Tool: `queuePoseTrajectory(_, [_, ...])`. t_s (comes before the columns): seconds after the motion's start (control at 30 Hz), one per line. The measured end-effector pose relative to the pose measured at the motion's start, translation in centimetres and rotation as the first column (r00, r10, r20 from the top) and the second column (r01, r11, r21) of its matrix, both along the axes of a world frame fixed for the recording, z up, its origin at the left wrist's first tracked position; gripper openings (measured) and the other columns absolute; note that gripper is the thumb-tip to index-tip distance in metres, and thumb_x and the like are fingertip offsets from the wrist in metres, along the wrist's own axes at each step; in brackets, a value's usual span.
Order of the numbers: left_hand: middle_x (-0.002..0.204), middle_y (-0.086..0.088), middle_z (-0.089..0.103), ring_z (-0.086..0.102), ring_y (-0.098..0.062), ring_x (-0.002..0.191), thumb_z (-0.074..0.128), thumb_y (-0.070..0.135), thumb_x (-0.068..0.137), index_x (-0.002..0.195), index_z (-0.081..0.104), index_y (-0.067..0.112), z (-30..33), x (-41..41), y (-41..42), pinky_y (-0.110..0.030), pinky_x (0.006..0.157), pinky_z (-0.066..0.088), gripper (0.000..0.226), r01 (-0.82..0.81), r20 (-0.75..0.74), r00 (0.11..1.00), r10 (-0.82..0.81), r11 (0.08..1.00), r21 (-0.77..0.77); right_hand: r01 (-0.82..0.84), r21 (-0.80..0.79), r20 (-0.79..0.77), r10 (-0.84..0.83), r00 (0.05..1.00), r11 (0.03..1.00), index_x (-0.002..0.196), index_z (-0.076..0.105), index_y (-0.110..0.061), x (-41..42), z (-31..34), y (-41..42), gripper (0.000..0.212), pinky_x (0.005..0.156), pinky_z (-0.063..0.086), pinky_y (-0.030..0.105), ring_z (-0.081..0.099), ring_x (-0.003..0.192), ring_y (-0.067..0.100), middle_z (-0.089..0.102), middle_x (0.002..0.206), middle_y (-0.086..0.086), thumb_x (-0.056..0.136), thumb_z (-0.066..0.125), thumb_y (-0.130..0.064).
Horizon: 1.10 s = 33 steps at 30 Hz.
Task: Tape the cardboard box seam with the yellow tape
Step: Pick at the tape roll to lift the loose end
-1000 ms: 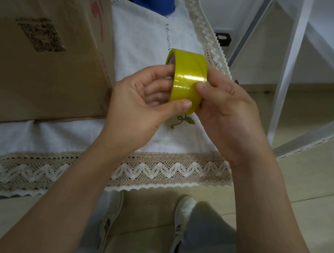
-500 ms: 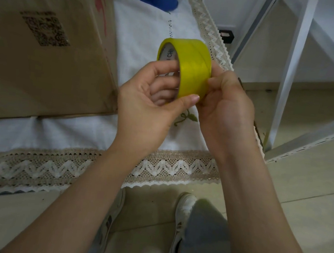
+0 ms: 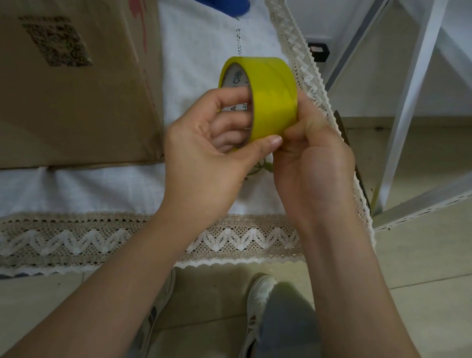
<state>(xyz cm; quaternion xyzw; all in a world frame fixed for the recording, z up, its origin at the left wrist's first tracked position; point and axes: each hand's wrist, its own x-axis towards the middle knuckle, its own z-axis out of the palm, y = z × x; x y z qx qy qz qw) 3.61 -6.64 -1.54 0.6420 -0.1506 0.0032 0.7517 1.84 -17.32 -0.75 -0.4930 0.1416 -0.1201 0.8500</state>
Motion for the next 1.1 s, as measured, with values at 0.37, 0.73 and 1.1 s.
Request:
queuePoseTrajectory(0.37, [0.082, 0.008, 0.075, 0.075, -0.008, 0.077, 0.083, -0.008, 0.071, 0.102, 0.06, 0.026, -0.26, -0.31, -0.33, -0.021, 0.073, 0.058, 0.051, -0.028, -0.014, 1.0, 0.028, 1.0, -0.012, 0.028, 0.02, -0.013, -0.028, 1.0, 0.999, 0.111, 0.068, -0.002, 0.44, 0.02, 0.4, 0.045, 0.09, 0.036, 0.044, 0.049, 0.094, 0.029, 0.056, 0.098, 0.018, 0.076, 0.04, -0.009])
queuePoseTrajectory(0.73, [0.086, 0.005, 0.075, 0.075, -0.011, 0.079, 0.083, -0.007, 0.071, 0.104, 0.06, 0.024, -0.01, -0.42, -0.42, -0.022, 0.074, 0.058, 0.05, -0.032, -0.002, 1.0, 0.032, 0.999, -0.021, -0.045, 0.129, 0.075, 0.035, 0.997, 0.991, 0.132, 0.053, 0.005, 0.23, 0.06, 0.26, 0.056, 0.102, 0.033, 0.044, 0.046, 0.108, 0.031, 0.056, 0.114, 0.02, 0.081, 0.036, -0.012])
queuePoseTrajectory(1.1, [0.086, 0.003, 0.074, 0.075, -0.01, 0.079, 0.084, -0.007, 0.071, 0.105, 0.06, 0.02, -0.07, -0.5, -0.49, -0.021, 0.074, 0.058, 0.05, -0.039, 0.023, 0.999, 0.039, 0.999, -0.018, -0.004, 0.031, 0.084, 0.001, 0.996, 1.0, 0.127, 0.058, 0.005, -0.25, 0.0, 0.39, 0.06, 0.1, 0.038, 0.046, 0.051, 0.102, 0.031, 0.062, 0.105, 0.018, 0.078, 0.024, 0.01])
